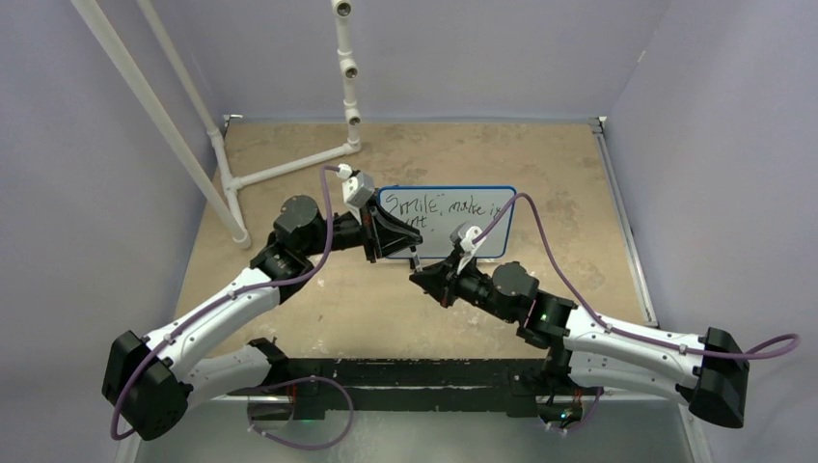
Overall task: Write a sentence on the whiteboard
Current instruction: Close the whiteboard marker at the center of the board.
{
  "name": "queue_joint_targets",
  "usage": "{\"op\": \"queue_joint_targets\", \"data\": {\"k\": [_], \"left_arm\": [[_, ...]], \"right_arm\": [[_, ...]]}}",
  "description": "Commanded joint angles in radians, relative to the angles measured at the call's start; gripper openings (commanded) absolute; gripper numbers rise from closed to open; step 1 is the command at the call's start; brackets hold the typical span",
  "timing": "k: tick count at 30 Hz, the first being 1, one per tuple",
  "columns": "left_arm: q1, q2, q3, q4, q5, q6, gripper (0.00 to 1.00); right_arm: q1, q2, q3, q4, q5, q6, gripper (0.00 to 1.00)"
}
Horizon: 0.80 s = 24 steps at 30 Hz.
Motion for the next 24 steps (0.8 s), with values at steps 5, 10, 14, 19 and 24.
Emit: {"op": "queue_joint_targets", "data": {"k": [5,10,14,19,24], "left_arm": [[-0.032,0.007,-0.111,-0.166,0.1,0.019,0.0],[-0.05,0.004,-0.134,-0.144,0.094,-0.004,0.0],[-0.06,-0.007,-0.15,-0.124,0.085,-0.026,0.0],[-0.071,-0.006,-0.161,-0.119,0.078,-0.037,0.0],[-0.077,-0.009,-0.173,-0.138,0.077,-0.039,0.0]], "right_arm": [[-0.023,-0.08,0.055,0.347,0.188,0.052,0.0],[-0.023,-0.083,0.042,0.395,0.205,0.05,0.0],[-0.023,-0.08,0.037,0.433,0.212,0.047,0.0],[-0.023,-0.084,0.027,0.468,0.219,0.041,0.0],[-0.023,-0.099,0.021,0.493,0.224,0.027,0.0]]}}
